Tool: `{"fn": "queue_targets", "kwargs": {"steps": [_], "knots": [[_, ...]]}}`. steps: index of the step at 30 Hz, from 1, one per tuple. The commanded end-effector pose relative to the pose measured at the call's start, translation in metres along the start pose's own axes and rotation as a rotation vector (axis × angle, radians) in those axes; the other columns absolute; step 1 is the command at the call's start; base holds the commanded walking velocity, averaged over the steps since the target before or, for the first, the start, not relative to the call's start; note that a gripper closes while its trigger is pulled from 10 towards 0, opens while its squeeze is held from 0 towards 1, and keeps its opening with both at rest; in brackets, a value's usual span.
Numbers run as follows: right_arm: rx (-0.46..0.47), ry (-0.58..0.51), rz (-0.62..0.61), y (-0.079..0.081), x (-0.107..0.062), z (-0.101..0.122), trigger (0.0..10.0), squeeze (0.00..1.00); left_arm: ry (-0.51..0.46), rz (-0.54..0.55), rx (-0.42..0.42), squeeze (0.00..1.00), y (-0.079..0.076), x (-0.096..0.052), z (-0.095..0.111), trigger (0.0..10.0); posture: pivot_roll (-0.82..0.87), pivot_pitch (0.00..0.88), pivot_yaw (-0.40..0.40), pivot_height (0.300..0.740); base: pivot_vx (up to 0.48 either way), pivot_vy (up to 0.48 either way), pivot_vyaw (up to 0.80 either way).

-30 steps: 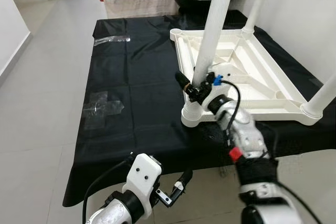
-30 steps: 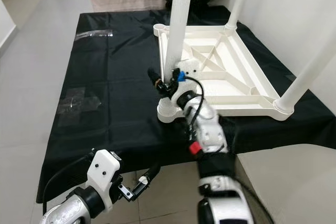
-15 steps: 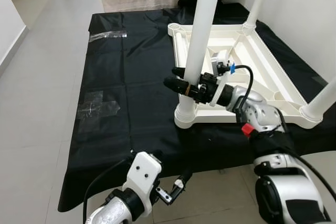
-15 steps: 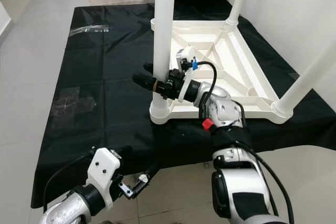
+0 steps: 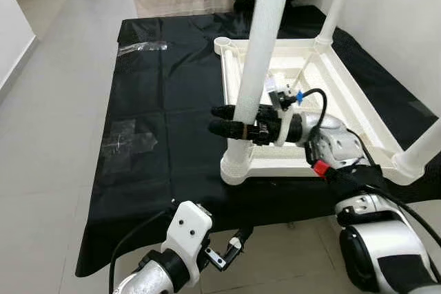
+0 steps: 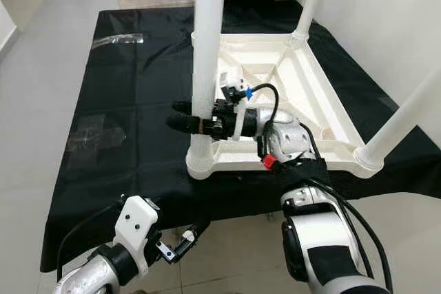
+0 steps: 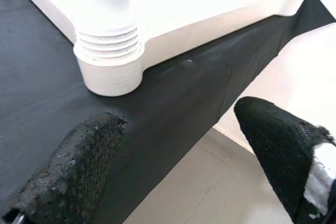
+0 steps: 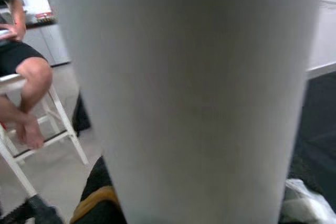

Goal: Building children table

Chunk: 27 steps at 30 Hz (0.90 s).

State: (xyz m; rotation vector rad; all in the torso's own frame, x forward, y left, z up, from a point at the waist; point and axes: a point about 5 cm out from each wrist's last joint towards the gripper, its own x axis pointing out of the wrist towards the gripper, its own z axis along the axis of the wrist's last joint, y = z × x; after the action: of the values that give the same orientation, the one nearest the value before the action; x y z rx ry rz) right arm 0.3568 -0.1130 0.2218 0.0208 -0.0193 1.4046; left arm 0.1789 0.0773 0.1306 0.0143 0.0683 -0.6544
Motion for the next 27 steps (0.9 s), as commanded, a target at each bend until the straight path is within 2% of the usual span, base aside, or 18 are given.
{"fn": "queue_targets", "kwargs": {"steps": [1,5,6,7,8,10,11,12,13,15,16,17,18,19,21,23,26,27], "knots": [[0.050,0.010,0.024,0.003,0.007,-0.009,0.0,0.00,0.020,0.001,0.001,0.00,-0.001,-0.001,-0.005,10.0,0.18,0.071,-0.046,0.740,0.000,0.000,0.00],[0.030,-0.027,-0.055,0.000,0.005,-0.007,0.0,0.00,0.020,0.000,0.003,0.00,0.000,-0.001,-0.005,10.0,0.18,0.068,-0.043,0.740,0.000,0.000,0.00],[0.008,-0.048,-0.134,-0.002,0.003,-0.007,0.0,0.00,0.021,-0.001,0.004,0.00,0.000,-0.001,-0.006,10.0,0.18,0.068,-0.043,0.740,0.000,0.000,0.00],[0.008,-0.048,-0.134,-0.002,0.003,-0.007,0.0,0.00,0.021,-0.001,0.004,0.00,0.000,-0.001,-0.006,10.0,0.18,0.068,-0.043,0.740,0.000,0.000,0.00],[0.011,-0.061,-0.244,-0.005,0.001,-0.009,0.0,0.00,0.021,-0.003,0.004,0.00,0.000,-0.001,-0.006,10.0,0.18,0.073,-0.036,0.740,0.000,0.000,0.00],[-0.008,-0.063,-0.649,-0.016,-0.012,-0.017,0.0,0.00,0.021,-0.006,0.005,0.00,0.001,-0.001,-0.006,10.0,0.17,0.082,-0.033,0.740,0.000,0.000,0.00],[-0.008,-0.063,-0.649,-0.016,-0.012,-0.017,0.0,0.00,0.021,-0.006,0.005,0.00,0.001,-0.001,-0.006,10.0,0.17,0.082,-0.033,0.740,0.000,0.000,0.00],[-0.009,-0.063,-0.778,-0.019,-0.018,-0.020,0.0,0.00,0.021,-0.007,0.004,0.00,0.002,-0.001,-0.006,10.0,0.17,0.082,-0.033,0.740,0.000,0.000,0.00],[-0.009,-0.063,-0.778,-0.019,-0.018,-0.020,0.0,0.00,0.021,-0.007,0.004,0.00,0.002,-0.001,-0.006,10.0,0.17,0.082,-0.033,0.740,0.000,0.000,0.00],[-0.021,-0.040,-1.168,-0.021,-0.040,-0.028,0.0,0.00,0.022,-0.006,0.005,0.00,0.003,-0.001,-0.006,10.0,0.17,0.086,-0.029,0.740,0.000,0.000,0.00],[-0.021,-0.040,-1.168,-0.021,-0.040,-0.028,0.0,0.00,0.022,-0.006,0.005,0.00,0.003,-0.001,-0.006,10.0,0.17,0.086,-0.029,0.740,0.000,0.000,0.00],[-0.027,-0.032,-1.372,-0.017,-0.052,-0.029,0.0,0.00,0.022,-0.005,0.006,0.00,0.003,-0.001,-0.006,10.0,0.17,0.087,-0.027,0.740,0.000,0.000,0.00],[-0.027,-0.032,-1.372,-0.017,-0.052,-0.029,0.0,0.00,0.022,-0.005,0.006,0.00,0.003,-0.001,-0.006,10.0,0.17,0.087,-0.027,0.740,0.000,0.000,0.00],[-0.003,-0.036,-1.528,-0.011,-0.061,-0.031,0.0,0.00,0.022,-0.004,0.007,0.00,0.003,-0.001,-0.006,10.0,0.17,0.089,-0.029,0.740,0.000,0.000,0.00],[-0.003,-0.036,-1.528,-0.011,-0.061,-0.031,0.0,0.00,0.022,-0.004,0.007,0.00,0.003,-0.001,-0.006,10.0,0.17,0.089,-0.029,0.740,0.000,0.000,0.00],[0.066,-0.028,-1.693,0.003,-0.063,-0.033,0.0,0.00,0.023,-0.002,0.007,0.00,0.003,-0.001,-0.005,10.0,0.17,0.090,-0.028,0.740,0.000,0.000,0.00],[0.100,-0.026,-1.714,0.008,-0.056,-0.033,0.0,0.00,0.023,-0.002,0.007,0.00,0.003,-0.001,-0.005,10.0,0.17,0.094,-0.030,0.740,0.000,0.000,0.00],[0.110,-0.041,-1.697,0.011,-0.046,-0.030,0.0,0.00,0.023,-0.001,0.007,0.00,0.004,-0.001,-0.005,10.0,0.17,0.095,-0.030,0.740,0.000,0.000,0.00]]}}
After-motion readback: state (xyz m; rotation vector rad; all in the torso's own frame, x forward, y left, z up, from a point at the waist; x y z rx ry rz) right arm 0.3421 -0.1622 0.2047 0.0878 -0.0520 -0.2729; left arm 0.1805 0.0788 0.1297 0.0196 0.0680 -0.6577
